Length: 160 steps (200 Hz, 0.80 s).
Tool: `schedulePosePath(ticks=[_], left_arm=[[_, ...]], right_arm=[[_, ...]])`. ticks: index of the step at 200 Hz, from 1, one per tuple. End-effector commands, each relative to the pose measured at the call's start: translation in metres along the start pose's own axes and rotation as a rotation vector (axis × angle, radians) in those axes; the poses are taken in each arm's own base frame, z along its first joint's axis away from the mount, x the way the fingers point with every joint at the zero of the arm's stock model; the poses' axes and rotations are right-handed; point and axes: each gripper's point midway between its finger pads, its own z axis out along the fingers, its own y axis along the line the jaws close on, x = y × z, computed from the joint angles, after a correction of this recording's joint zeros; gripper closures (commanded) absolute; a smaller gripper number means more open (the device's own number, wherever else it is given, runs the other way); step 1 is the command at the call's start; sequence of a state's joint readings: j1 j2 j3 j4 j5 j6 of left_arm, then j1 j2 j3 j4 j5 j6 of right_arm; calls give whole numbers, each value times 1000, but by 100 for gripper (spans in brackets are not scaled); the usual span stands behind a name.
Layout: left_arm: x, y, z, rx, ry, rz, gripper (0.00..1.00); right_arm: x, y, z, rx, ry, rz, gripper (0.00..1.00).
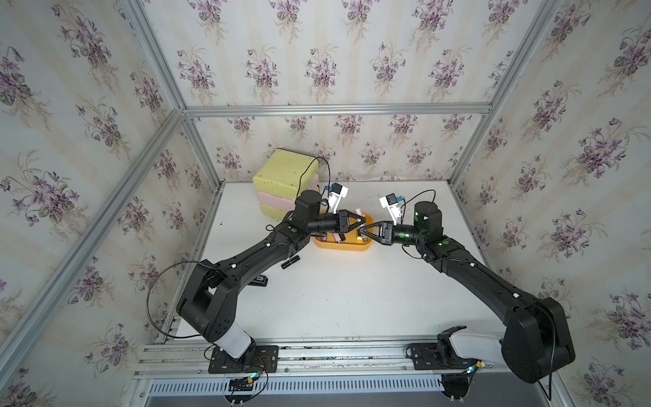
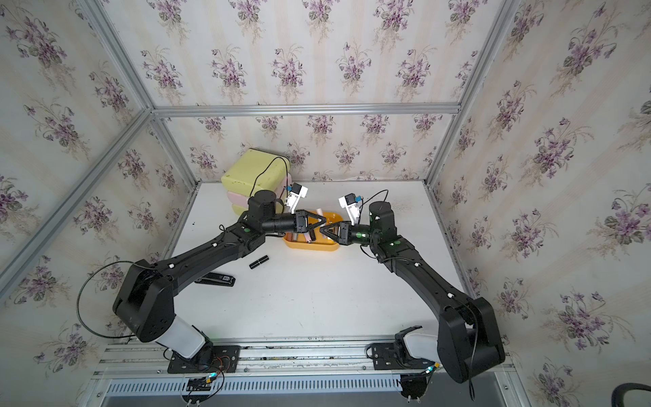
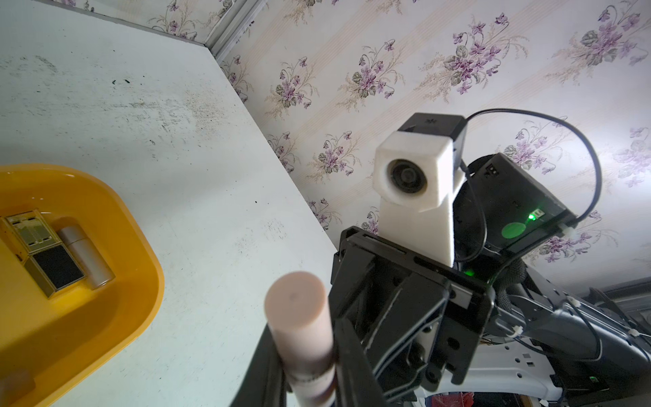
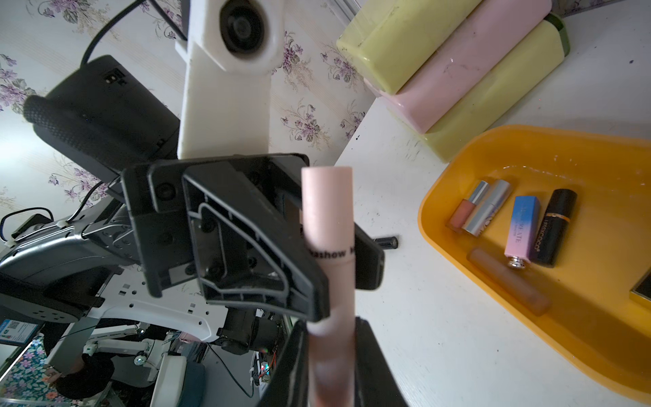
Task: Put the lipstick into the storage box
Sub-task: Place the lipstick in the storage box.
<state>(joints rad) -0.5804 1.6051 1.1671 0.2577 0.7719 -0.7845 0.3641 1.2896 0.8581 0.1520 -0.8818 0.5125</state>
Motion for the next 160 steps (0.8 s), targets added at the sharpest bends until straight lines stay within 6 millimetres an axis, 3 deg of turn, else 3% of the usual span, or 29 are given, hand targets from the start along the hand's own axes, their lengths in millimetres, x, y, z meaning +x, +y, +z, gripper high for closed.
schedulePosePath(ticks=[1, 40, 61, 88, 107, 160], left_arm=[[-1, 1, 1, 3, -2, 38, 87], [1, 5, 1, -19, 4, 33, 91], [5, 14, 0, -79, 28, 28, 91], [9, 38, -6, -244, 87, 54, 91], [16, 66, -10, -407, 190, 60, 91], [10, 119, 9, -591, 341, 105, 91]], right_arm=[[-8, 2, -1, 6, -26, -7, 79], [-12, -1, -3, 40, -35, -15, 46], [-15, -5, -8, 77, -46, -22, 36], [-23, -21, -26, 216, -101, -35, 32], [-25, -31, -39, 330, -136, -71, 31], [-3, -56, -56, 466, -154, -121, 23]])
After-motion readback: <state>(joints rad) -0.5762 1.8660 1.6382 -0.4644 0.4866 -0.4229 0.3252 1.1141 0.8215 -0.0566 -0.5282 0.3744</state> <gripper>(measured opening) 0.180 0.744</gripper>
